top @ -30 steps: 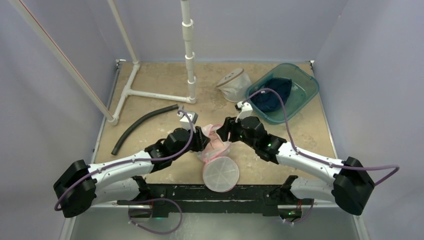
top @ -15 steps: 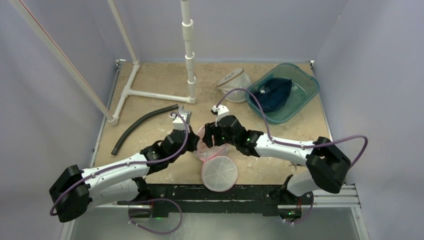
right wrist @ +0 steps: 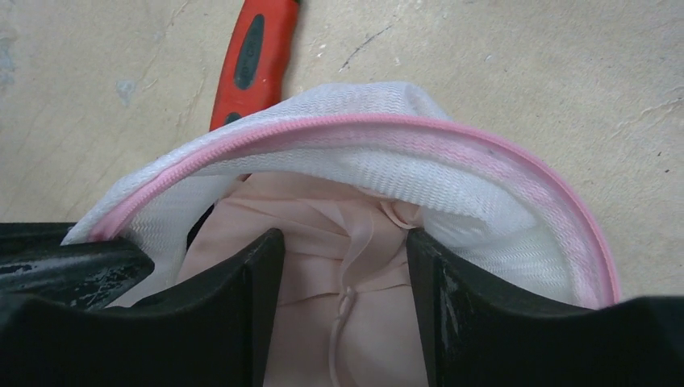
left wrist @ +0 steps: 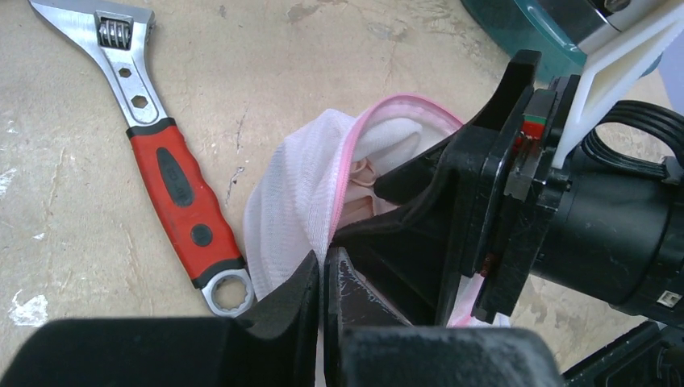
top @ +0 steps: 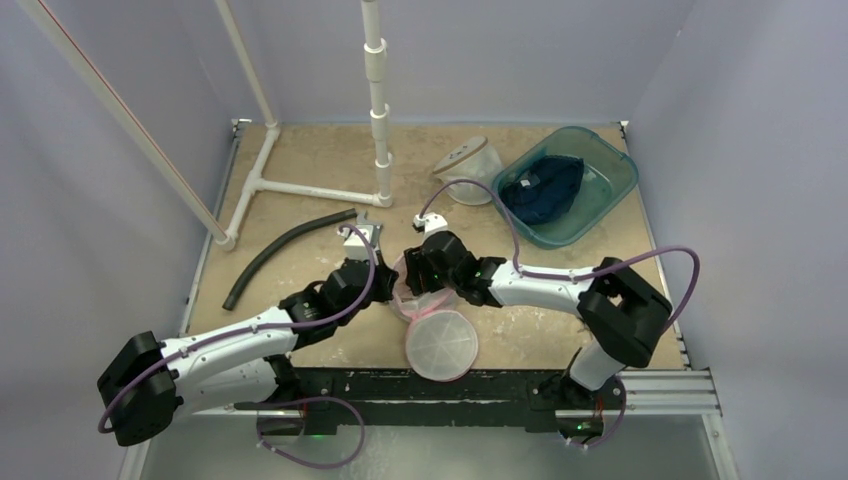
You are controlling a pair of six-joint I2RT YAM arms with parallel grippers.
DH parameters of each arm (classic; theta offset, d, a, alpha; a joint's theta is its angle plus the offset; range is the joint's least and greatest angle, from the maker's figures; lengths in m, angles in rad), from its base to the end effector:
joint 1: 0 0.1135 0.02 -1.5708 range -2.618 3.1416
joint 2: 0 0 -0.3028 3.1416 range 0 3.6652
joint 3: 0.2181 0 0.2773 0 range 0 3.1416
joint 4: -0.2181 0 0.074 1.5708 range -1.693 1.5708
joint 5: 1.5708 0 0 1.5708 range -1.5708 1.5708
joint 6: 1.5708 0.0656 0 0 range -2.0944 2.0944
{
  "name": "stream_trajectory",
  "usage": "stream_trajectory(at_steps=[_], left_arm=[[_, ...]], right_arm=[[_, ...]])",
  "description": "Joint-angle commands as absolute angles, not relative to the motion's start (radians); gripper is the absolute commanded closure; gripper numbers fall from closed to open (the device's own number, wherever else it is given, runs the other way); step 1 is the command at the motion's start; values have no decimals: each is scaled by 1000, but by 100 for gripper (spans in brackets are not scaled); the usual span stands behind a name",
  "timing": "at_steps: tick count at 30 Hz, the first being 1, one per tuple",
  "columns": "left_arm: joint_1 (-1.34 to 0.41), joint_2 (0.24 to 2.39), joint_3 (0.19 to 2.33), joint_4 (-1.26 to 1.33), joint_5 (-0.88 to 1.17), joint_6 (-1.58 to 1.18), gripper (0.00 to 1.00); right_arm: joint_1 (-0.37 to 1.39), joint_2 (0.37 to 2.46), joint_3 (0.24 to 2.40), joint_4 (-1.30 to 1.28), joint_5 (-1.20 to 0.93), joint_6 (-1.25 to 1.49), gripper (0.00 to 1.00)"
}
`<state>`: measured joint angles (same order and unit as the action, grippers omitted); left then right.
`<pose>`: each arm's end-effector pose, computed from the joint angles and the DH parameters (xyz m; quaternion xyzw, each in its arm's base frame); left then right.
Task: Unzip the laundry bag and remove the bra
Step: Pick up the bra from the laundry bag.
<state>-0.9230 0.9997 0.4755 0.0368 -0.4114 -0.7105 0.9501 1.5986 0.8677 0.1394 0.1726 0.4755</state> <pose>0.1653 -0.1749 0.2219 -0.0158 0.8452 -0.2481 0.4731 0.2332 0.3067 0.2028 -0.1673 0.8641 0.2489 0.4042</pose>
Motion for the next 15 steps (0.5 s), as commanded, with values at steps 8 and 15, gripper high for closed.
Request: stream_trajectory(at_steps=[8,15], left_arm=[[-919,972,471,77,-396,-696,100],[-919,963,457,74,-408,-702,100]], right_arm=[[962,1543,907,64,226,459,93],[960,1380,929,-25,185,470,100]])
